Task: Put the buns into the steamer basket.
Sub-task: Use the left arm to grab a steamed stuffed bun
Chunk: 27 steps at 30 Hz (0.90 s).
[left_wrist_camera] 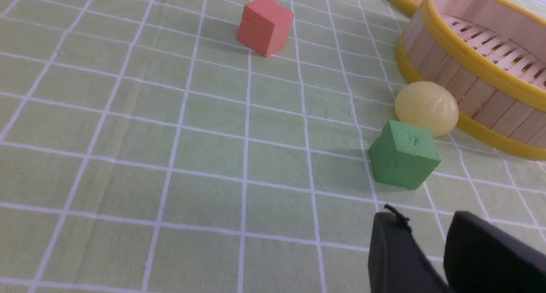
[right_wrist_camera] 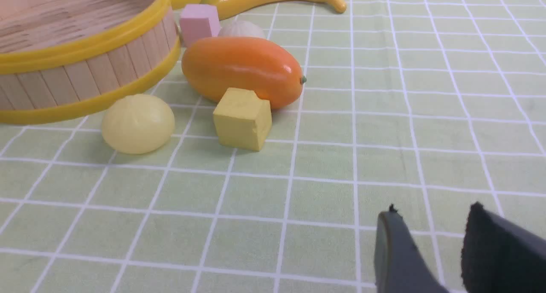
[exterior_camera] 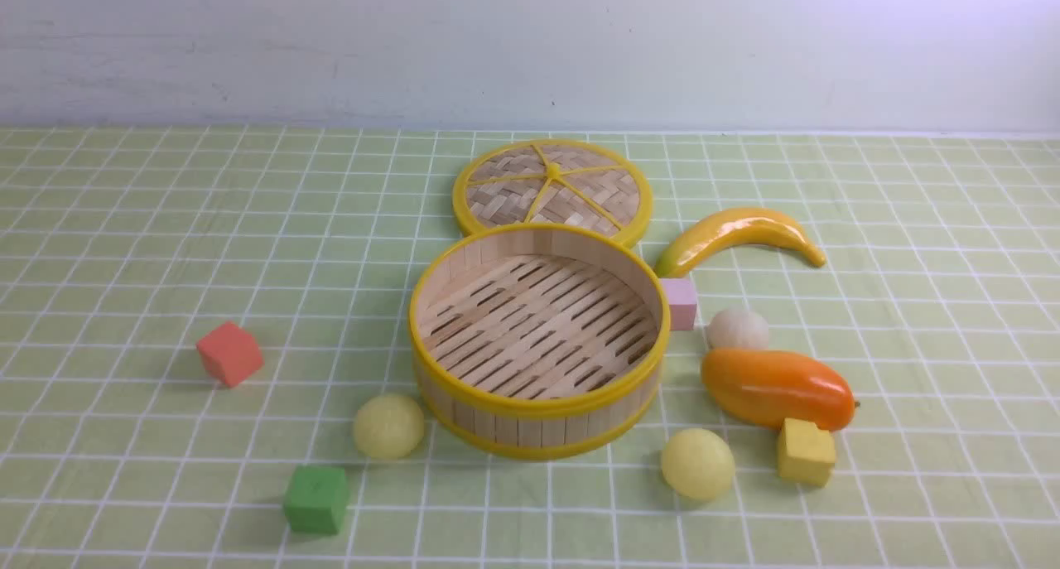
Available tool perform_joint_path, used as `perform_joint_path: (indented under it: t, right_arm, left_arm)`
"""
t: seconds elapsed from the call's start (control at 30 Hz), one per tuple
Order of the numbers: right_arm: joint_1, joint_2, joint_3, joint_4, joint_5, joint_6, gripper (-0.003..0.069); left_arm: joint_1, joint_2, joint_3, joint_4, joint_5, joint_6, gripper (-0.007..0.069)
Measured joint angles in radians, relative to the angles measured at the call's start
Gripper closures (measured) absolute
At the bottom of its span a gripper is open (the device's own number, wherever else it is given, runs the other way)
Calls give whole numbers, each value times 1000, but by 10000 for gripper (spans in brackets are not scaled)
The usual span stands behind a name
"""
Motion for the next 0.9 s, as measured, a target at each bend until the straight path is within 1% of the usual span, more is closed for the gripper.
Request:
perform_joint_path:
  t: [0.53,0.6,0.67,0.73,0.77,0.8,0.9]
  right_arm:
    - [0,0,0,0,0,0,420]
    - [0,0,0,0,0,0,420]
    - [0,0,0,0,0,0,420]
    - [0,0,0,0,0,0,420]
    - [0,0,0,0,0,0,420]
    - [0,0,0,0,0,0,420]
    - [0,0,0,0,0,0,420]
  left_arm:
    - [0,0,0,0,-1,0,439]
    - [0,0,0,-5,-32,-2,438]
    - [0,0,0,-50,-110,-24,438]
    - [0,0,0,-152,-220,-82,434]
    - [0,0,0,-163,-230,-89,434]
    - [0,0,0,-255,-311,-140,431]
    - [0,0,0,-408,-427,-208,428]
